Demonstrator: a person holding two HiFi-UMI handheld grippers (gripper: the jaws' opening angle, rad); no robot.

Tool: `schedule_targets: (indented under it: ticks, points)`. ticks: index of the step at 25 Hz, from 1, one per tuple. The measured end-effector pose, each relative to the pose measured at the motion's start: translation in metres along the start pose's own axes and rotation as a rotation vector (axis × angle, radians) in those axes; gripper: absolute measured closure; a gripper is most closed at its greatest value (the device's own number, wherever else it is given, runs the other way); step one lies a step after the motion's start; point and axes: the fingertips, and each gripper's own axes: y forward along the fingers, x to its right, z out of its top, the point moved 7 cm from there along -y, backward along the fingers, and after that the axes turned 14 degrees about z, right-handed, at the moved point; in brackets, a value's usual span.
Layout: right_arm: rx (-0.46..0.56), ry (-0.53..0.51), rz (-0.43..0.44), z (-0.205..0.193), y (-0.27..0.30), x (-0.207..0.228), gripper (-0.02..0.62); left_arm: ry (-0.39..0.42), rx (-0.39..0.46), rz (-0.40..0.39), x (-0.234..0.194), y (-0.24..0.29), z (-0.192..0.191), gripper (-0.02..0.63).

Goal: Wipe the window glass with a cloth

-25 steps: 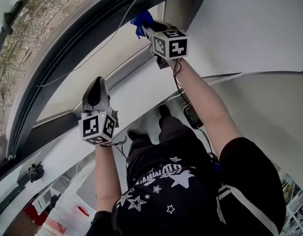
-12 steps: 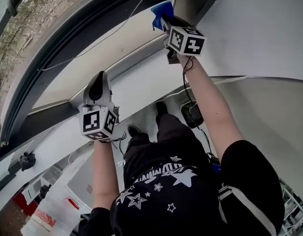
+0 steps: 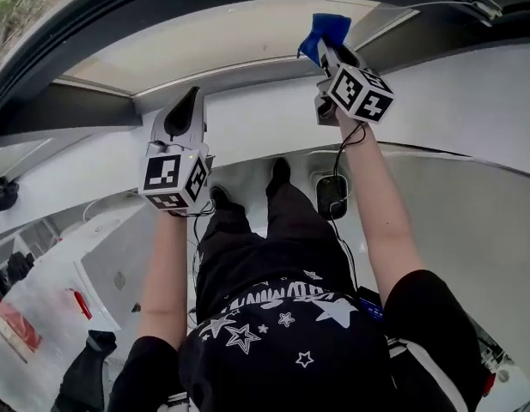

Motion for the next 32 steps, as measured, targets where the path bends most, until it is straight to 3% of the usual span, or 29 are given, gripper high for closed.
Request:
schedule_targets:
  ticks: [11, 17, 24, 32]
  points:
    - [-0.135, -0.073, 0.398, -0.094, 0.135, -0.256, 0.52, -0.028, 0.034, 0.241, -0.192, -0.096, -0.044, 0.597]
    - [-0.166, -0.146, 0.53, -0.14, 0.206, -0.357, 0.52, -0.099, 0.046, 0.34, -0.26, -0.134, -0.073, 0.597]
    - [-0.196, -0.206, 0.571, -0.162, 0.258, -0.4, 0.52, -0.169, 0.083, 0.417, -0.304, -0.145, -0.089, 0.597]
    - [-0.189, -0.185, 0.53, -0.165, 0.272, -0.374, 0.52, -0.158, 0.02, 0.421, -0.3, -0.143, -0.109, 0.597]
